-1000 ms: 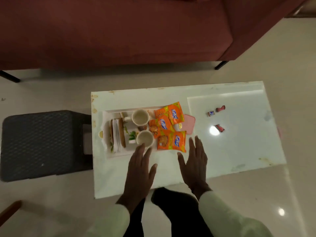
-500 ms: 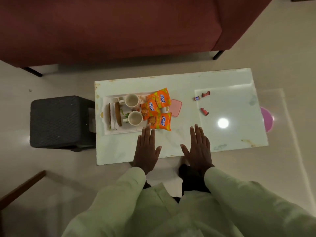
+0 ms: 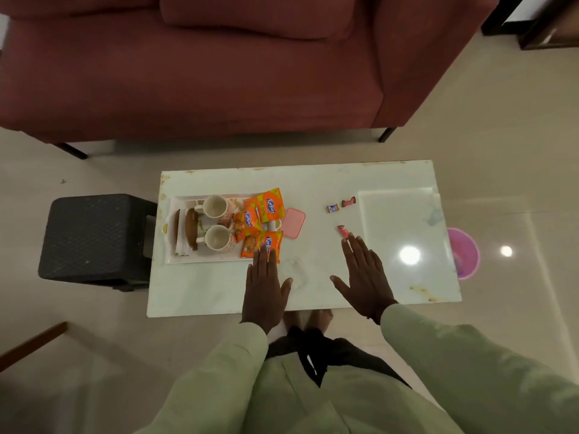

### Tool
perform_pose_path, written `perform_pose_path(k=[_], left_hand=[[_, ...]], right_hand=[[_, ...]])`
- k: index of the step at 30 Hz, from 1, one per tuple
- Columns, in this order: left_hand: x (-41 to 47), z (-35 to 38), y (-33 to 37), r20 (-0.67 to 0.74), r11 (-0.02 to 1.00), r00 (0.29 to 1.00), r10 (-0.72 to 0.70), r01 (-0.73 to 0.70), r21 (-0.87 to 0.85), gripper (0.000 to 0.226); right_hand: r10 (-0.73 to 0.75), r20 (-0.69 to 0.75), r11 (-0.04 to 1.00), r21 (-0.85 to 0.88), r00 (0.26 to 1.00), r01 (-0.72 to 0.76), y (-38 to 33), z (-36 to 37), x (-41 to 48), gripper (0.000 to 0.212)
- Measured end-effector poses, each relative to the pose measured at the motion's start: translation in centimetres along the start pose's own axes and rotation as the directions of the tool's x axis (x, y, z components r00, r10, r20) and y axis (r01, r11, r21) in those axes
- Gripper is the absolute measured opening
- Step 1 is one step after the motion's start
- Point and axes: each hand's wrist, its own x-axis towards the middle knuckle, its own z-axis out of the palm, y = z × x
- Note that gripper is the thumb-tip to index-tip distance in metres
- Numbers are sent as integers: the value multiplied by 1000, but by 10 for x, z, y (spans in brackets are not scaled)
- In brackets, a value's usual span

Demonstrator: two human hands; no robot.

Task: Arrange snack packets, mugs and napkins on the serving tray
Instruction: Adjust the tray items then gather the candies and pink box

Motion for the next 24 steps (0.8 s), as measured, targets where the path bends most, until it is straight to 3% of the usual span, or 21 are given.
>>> perform_pose_path(k=[7,17,24], left_hand=[[11,27,-8,110,998,992,54,-50,-32,78],[23,118,-39,234,947,963,-136,196,-256,101],[64,190,-62,192,912,954,-229,279,-301,121]], right_hand=[[86,-37,995,52,996,-84,1,9,6,83],[198,-96,961,213,975,-175,43,71,51,91],[188,-58,960,223,980,-171,102,148,109,98]])
